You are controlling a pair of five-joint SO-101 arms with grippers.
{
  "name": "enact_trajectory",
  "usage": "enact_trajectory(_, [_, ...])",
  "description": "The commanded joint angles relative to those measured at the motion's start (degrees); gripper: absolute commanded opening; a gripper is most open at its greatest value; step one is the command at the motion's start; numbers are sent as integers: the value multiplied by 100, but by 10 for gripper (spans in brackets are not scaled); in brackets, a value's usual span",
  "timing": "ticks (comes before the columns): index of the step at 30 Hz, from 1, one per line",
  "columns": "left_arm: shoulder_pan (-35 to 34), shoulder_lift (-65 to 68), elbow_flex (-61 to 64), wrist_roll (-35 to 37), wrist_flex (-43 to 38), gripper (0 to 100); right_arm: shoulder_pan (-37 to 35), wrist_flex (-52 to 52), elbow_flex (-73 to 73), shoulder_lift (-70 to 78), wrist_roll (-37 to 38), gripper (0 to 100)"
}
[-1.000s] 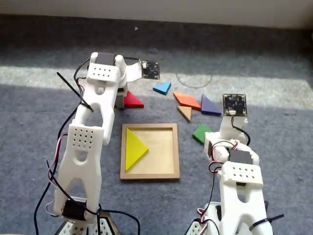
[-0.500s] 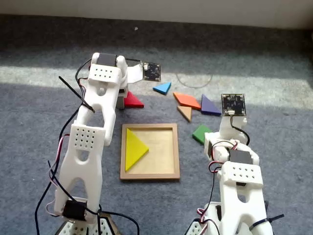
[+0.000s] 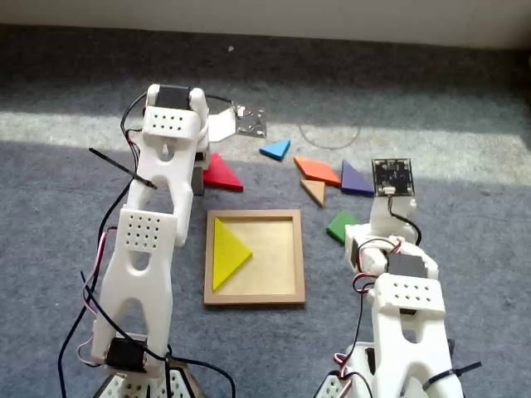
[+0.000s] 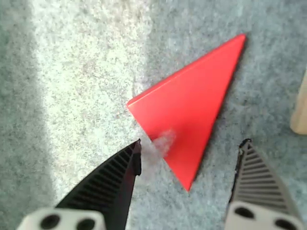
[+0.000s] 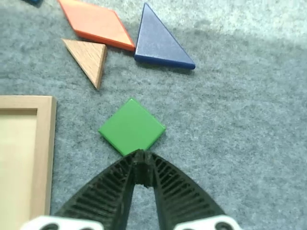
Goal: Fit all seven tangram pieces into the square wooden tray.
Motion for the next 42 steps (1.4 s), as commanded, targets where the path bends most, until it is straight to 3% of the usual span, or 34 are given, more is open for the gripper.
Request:
enact_trajectory(1, [-13, -154, -646, 369, 44, 317, -57, -110, -48, -145, 62, 11])
enact_trajectory(6, [110, -145, -1270, 1275, -79, 316, -57, -110, -48, -145, 62, 11])
enact_trajectory(15, [101, 207, -1367, 3877, -1732, 316, -57, -110, -40, -145, 70, 11])
enact_trajectory(19, [110, 699, -1385, 4554, -1960, 316, -57, -110, -40, -145, 70, 11])
enact_trajectory(29, [-400, 1103, -1385, 4633, -1855, 316, -57, -110, -40, -145, 70, 11])
enact_trajectory(37, [-840, 910, -1385, 4167, -273, 315, -57, -110, -40, -145, 70, 11])
enact_trajectory(42, [-1095, 655, -1385, 4193, -35, 284, -57, -110, -40, -145, 70, 11])
